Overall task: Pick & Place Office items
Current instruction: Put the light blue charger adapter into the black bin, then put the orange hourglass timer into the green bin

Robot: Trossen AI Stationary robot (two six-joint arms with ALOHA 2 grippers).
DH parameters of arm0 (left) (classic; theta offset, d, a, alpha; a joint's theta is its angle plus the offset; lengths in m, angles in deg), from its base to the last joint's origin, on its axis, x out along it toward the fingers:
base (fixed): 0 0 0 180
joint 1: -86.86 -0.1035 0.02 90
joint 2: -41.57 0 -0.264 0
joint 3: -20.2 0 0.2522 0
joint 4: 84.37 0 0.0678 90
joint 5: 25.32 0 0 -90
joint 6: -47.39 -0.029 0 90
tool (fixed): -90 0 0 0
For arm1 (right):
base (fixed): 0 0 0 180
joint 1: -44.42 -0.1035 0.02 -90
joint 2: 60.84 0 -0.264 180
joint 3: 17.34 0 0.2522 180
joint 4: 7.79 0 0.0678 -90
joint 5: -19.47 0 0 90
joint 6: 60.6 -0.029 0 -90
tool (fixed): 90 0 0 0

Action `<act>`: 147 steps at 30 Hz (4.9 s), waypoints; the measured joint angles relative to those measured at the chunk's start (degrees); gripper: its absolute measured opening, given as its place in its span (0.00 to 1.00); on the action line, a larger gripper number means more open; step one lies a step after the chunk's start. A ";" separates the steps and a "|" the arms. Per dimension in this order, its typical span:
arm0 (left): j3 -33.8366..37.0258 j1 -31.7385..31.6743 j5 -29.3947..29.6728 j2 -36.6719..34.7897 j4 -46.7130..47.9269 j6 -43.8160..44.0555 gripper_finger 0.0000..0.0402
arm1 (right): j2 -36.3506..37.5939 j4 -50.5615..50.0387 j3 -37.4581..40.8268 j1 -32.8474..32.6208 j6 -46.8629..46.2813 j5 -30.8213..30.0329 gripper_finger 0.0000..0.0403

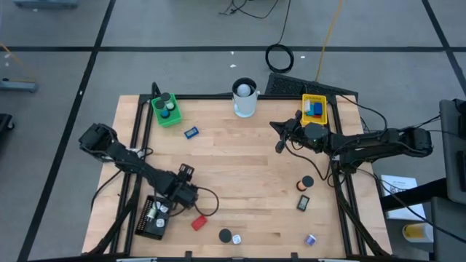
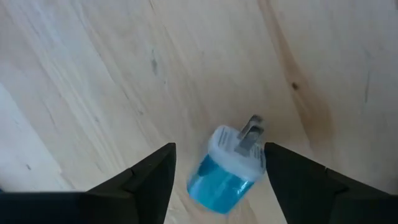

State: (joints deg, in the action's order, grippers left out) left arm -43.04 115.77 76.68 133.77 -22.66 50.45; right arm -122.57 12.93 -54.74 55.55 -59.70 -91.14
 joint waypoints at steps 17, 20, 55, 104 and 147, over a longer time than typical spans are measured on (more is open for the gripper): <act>0.12 -0.07 -1.56 0.42 -1.13 0.08 0.40 | 0.00 0.00 0.00 0.00 -0.01 0.01 0.00; 0.12 -0.07 -1.43 0.42 -1.56 0.56 0.34 | 0.00 0.00 0.00 0.00 0.01 0.01 0.00; -0.76 32.77 -7.00 -19.00 -1.77 81.02 0.35 | -0.02 0.02 0.00 0.00 0.01 0.01 0.00; -1.95 31.21 -11.17 -12.78 -1.09 65.12 0.49 | -0.02 0.02 0.00 0.02 0.23 0.01 0.00; 34.50 -26.36 -3.18 -22.38 -92.22 -12.26 0.06 | -0.46 -77.02 -31.37 -16.08 -26.95 -9.36 0.05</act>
State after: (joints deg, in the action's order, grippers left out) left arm -8.54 89.41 73.50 111.39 -114.88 38.18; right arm -123.03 -64.09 -86.11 39.47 -86.65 -100.50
